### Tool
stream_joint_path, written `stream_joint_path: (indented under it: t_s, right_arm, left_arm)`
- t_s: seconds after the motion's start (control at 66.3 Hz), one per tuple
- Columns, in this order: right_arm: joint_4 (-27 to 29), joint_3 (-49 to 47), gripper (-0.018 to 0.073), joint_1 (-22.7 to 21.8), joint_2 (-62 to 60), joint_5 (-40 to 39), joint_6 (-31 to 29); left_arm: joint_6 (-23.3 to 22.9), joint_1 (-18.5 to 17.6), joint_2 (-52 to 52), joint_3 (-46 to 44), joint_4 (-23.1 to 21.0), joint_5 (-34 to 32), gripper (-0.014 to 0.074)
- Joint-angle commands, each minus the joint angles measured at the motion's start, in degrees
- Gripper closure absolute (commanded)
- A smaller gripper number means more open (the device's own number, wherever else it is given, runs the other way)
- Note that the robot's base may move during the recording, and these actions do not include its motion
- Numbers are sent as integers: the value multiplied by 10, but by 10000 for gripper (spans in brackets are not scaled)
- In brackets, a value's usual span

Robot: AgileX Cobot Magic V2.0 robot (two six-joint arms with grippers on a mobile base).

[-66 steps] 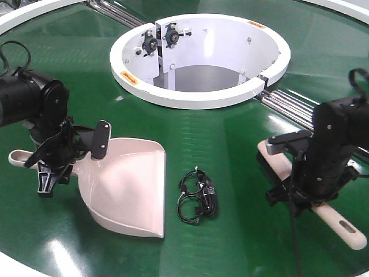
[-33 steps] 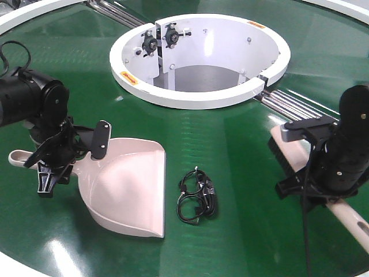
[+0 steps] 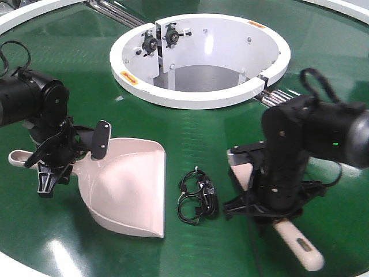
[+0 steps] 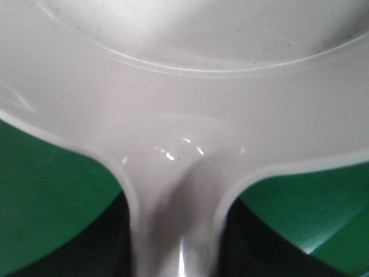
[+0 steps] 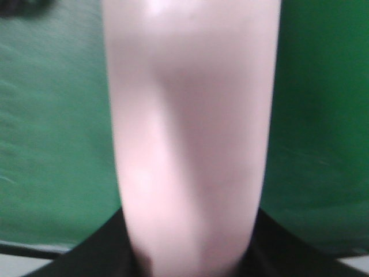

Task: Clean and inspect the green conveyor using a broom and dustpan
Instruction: 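Sweep the black cable into the dustpan with the brush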

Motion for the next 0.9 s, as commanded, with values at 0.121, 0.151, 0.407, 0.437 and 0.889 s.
stream_joint_path:
  t_s: [0.121,0.151,0.407,0.437,0.889]
  right_arm:
    - [69,-47,564,21,25,14,6]
    - [81,-50,564,21,33,14,6]
    - [140,-91,564,24,74,14,4]
    - [142,-96,564,27,80,14,3]
    - [219,-266,564,100,198,41,-32]
  left_arm:
    - [-11,-1,-26,-16,5,1,603]
    - [-11,-1,-26,-16,5,1,603]
    - [-11,-1,-26,-16,5,1,603]
    - [-11,-1,-26,-16,5,1,603]
    - [-11,-1,-26,-16,5,2,603]
